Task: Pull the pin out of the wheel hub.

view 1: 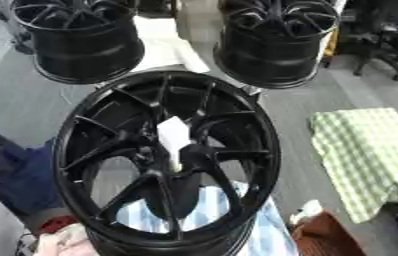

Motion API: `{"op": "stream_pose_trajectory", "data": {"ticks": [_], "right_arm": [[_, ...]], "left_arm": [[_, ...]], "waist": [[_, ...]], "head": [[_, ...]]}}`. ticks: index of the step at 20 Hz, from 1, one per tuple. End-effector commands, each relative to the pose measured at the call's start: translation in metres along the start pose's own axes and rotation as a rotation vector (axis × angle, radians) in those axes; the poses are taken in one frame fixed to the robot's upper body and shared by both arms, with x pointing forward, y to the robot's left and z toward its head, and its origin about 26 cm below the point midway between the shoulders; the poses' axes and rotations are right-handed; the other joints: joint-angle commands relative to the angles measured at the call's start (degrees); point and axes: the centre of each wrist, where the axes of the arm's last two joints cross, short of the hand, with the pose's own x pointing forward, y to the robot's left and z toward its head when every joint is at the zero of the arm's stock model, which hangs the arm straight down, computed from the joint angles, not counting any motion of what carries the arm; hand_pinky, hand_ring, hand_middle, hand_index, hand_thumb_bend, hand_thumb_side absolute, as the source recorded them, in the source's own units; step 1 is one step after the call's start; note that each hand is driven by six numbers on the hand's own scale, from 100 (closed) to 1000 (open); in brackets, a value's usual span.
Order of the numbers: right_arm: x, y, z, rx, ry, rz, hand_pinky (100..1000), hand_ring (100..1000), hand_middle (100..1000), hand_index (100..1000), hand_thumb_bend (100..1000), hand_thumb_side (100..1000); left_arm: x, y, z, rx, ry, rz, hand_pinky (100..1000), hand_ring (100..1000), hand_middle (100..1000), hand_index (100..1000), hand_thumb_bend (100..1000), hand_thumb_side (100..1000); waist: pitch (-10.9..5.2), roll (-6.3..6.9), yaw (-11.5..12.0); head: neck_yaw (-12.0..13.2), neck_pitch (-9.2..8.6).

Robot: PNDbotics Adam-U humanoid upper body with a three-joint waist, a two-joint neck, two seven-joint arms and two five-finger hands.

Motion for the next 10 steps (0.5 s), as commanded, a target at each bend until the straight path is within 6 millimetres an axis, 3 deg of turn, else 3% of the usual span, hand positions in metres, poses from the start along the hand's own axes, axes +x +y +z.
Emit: {"op": "stream_pose_trajectory", "data": {"ticks": [1, 4, 10], "right_arm": [[-0.026, -0.001, 0.001, -0.153, 0.114, -0.072, 757, 746, 841, 908, 513, 585], [-0.025, 0.011, 0.011, -0.132, 0.079, -0.122, 749, 739, 831, 900, 473, 585], [0.033, 0.045, 0.05, 0.088, -0.201, -0.248, 725, 688, 768, 888, 355, 574]], "left_arm": [[0.01, 0.002, -0.004, -0.003, -0.029, -0.02, 685, 1000, 654, 808, 100, 847], [0.01, 0.002, -0.004, -0.004, -0.03, -0.019, 685, 1000, 654, 808, 100, 845], [0.009, 0.002, -0.004, 0.0, -0.027, -0.014, 684, 1000, 653, 807, 100, 847]], "waist": [[-0.55, -0.13, 0.0], [-0.73, -0.06, -0.1], [-0.87, 0.15, 0.0]], "head": [[0.2, -0.15], [0.2, -0.15], [0.0, -0.15]]}}
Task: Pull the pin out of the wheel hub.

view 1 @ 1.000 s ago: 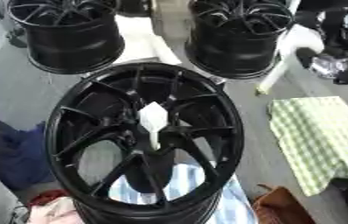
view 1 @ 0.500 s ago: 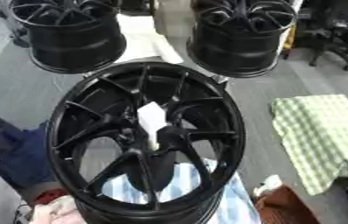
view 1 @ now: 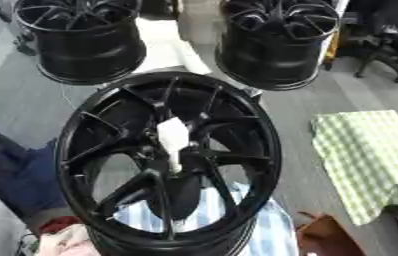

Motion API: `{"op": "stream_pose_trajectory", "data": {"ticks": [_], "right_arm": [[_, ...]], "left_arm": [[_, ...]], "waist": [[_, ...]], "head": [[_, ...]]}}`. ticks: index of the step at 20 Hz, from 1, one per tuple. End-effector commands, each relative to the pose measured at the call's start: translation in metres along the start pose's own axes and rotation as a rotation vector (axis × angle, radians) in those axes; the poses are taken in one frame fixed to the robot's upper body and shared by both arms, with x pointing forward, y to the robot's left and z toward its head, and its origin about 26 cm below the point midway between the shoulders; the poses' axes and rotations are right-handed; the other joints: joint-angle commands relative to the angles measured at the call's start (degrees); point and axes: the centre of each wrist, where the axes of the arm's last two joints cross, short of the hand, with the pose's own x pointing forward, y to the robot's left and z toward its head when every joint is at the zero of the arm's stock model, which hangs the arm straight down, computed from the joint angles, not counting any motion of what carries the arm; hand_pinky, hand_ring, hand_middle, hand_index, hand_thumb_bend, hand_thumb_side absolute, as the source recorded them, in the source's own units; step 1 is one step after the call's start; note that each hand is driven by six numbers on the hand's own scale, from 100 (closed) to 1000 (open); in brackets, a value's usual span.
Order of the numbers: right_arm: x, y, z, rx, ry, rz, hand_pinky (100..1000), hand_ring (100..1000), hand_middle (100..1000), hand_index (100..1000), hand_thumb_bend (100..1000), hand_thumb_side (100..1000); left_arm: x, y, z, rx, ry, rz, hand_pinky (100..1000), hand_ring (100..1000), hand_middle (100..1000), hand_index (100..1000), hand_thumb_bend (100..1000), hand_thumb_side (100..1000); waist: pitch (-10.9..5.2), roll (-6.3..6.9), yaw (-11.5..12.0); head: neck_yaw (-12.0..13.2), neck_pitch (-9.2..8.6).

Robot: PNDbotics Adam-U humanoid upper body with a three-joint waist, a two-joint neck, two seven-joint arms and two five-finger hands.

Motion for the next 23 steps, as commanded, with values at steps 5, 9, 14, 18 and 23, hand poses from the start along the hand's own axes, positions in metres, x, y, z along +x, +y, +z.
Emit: {"op": "stream_pose_trajectory", "data": {"ticks": [5, 9, 14, 18, 23], "right_arm": [[0.071, 0.041, 0.045, 0.275, -0.293, -0.143, 714, 655, 715, 869, 318, 554], [0.092, 0.061, 0.069, 0.399, -0.364, -0.221, 711, 647, 703, 863, 314, 539], [0.105, 0.079, 0.087, 0.517, -0.411, -0.282, 710, 642, 688, 860, 313, 528], [0.111, 0.089, 0.093, 0.585, -0.43, -0.311, 710, 640, 683, 858, 323, 521], [0.11, 0.093, 0.096, 0.625, -0.429, -0.311, 711, 638, 680, 858, 326, 533]], "left_arm": [[0.008, 0.002, -0.003, -0.006, -0.026, -0.017, 684, 1000, 652, 805, 100, 847], [0.006, 0.001, -0.002, -0.008, -0.023, -0.018, 684, 1000, 652, 806, 100, 847], [0.004, 0.001, -0.001, -0.011, -0.016, -0.02, 683, 1000, 652, 805, 100, 848], [0.003, 0.001, 0.0, -0.012, -0.01, -0.022, 683, 1000, 647, 803, 100, 851], [0.002, 0.001, 0.001, -0.012, -0.007, -0.023, 683, 1000, 644, 802, 100, 851]], "waist": [[-0.44, 0.35, 0.2], [-0.34, 0.62, 0.1], [-0.24, 0.83, 0.0], [-0.2, 0.89, -0.2], [-0.21, 0.91, -0.3]], "head": [[-0.4, -0.15], [-0.5, -0.15], [-0.8, -0.15], [-0.9, -0.15], [-0.7, -0.15]]}}
